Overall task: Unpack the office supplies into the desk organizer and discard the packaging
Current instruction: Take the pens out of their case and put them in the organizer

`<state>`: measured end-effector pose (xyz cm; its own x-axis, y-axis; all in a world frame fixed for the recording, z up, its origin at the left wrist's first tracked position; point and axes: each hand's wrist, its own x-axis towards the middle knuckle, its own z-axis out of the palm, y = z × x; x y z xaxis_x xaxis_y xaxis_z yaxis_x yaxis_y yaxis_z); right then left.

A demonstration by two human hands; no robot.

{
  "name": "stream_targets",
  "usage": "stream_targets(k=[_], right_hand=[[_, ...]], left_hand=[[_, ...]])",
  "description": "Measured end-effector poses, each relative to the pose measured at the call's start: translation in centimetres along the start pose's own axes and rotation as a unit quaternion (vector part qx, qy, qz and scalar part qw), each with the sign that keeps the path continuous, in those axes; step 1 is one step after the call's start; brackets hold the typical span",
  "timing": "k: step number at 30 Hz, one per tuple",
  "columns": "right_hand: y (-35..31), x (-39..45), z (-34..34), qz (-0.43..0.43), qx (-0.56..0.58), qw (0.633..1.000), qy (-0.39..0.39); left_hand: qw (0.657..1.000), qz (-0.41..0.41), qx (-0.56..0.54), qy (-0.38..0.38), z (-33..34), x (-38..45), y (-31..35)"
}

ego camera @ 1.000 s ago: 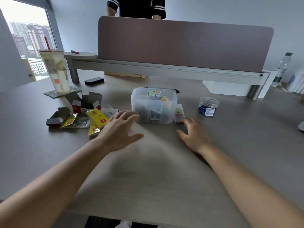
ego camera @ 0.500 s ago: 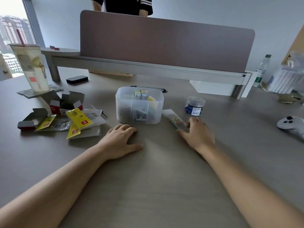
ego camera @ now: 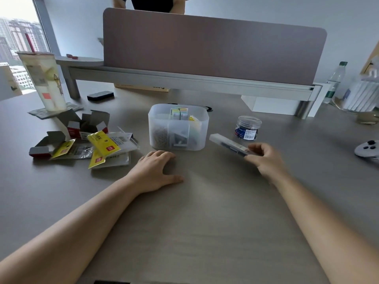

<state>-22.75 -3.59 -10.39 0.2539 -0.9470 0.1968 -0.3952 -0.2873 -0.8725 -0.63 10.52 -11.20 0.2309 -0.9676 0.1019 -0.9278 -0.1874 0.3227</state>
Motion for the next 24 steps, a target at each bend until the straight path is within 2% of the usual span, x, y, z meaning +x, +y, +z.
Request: stream_targets(k=[3,5,8,11,14,17,20,24], right_hand=[[-0.7,-1.4,0.2,-0.027,0.06,0.995,-0.069],[-1.5,-2.3,0.9,-0.058,0.082,0.988,-0.117],[-2.8,-3.5,2.3,-0.103,0.103,0.973,-0.181],[-3.6,-4.0,3.3,-0.13,0.124,0.964,-0.197],[-3.7,-4.1,3.7,-0.14,0.128,0.959,-0.212],[-3.8,-3.9,4.1,-0.157,0.081,0.962,-0.209],[-4.5,-3.6,4.8,-0.196,-0.025,0.963,-0.182],[-5.6,-3.9,5.8,-0.274,-0.117,0.941,-0.157]], left_hand=[[0.997,-0.002,-0.058,0.041,-0.1,-0.1,0.2],[0.985,-0.014,-0.157,0.076,-0.2,-0.2,0.5],[0.942,-0.016,-0.322,0.091,-0.2,-0.3,1.2],[0.885,-0.03,-0.452,0.105,-0.5,-0.4,1.3],[0.844,-0.06,-0.525,0.098,-1.0,-0.3,0.7],[0.789,-0.054,-0.607,0.074,-1.2,-0.3,0.8],[0.732,-0.049,-0.676,0.072,-1.4,-0.3,1.1],[0.699,-0.059,-0.708,0.082,-1.8,-0.2,0.5]])
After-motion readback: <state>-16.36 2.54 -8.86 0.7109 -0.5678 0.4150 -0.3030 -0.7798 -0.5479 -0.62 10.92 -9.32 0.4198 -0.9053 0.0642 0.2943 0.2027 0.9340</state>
